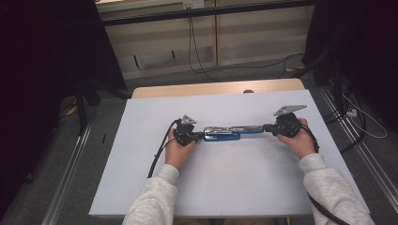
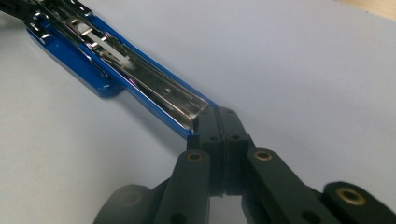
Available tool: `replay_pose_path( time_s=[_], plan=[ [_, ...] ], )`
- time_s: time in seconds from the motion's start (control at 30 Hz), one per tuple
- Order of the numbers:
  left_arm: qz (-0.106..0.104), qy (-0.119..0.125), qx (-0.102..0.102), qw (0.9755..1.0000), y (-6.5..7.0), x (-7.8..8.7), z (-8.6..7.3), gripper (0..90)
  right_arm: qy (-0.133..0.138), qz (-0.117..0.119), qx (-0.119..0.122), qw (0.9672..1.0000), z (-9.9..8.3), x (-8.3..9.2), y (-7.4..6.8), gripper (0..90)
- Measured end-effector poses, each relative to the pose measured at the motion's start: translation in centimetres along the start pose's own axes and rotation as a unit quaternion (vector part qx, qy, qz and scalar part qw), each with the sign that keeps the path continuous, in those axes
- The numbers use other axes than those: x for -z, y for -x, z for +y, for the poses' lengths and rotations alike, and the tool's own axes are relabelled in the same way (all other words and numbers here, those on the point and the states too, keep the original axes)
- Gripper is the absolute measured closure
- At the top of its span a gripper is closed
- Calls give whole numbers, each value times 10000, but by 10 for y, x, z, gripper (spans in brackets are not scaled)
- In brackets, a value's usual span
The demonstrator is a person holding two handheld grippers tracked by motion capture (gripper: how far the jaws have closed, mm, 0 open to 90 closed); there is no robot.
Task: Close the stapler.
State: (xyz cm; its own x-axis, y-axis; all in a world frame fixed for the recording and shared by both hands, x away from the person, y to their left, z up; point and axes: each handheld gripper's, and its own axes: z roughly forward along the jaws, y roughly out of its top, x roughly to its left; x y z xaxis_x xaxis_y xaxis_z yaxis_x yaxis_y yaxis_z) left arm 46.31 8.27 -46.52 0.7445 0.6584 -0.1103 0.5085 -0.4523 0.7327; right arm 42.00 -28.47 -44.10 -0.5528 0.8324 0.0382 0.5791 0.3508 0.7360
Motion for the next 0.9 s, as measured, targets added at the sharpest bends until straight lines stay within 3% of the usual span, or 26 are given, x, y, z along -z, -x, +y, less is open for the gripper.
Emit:
replay_pose_path(
  time_s=[0.13,0.33,0.47,0.57,0.7,0.9],
  plan=[
    [19,16,1,10000,0,0,0,900,-141,-3,5,9999,-4,-3,2,900],
    [6,0,-7,10000,0,0,0,900,-382,53,247,9990,-9,-8,1,900],
    [22,8,-19,10000,0,0,0,900,-338,12,243,9991,-8,-9,0,900],
    [44,19,-5,10000,1,-1,0,900,-148,175,197,9995,-4,-7,-2,897],
    [30,14,-13,10000,1,-1,0,900,57,132,216,9997,3,-4,-7,890],
    [66,12,-31,10000,1,0,0,900,114,188,231,9995,3,-4,-8,833]
  ],
)
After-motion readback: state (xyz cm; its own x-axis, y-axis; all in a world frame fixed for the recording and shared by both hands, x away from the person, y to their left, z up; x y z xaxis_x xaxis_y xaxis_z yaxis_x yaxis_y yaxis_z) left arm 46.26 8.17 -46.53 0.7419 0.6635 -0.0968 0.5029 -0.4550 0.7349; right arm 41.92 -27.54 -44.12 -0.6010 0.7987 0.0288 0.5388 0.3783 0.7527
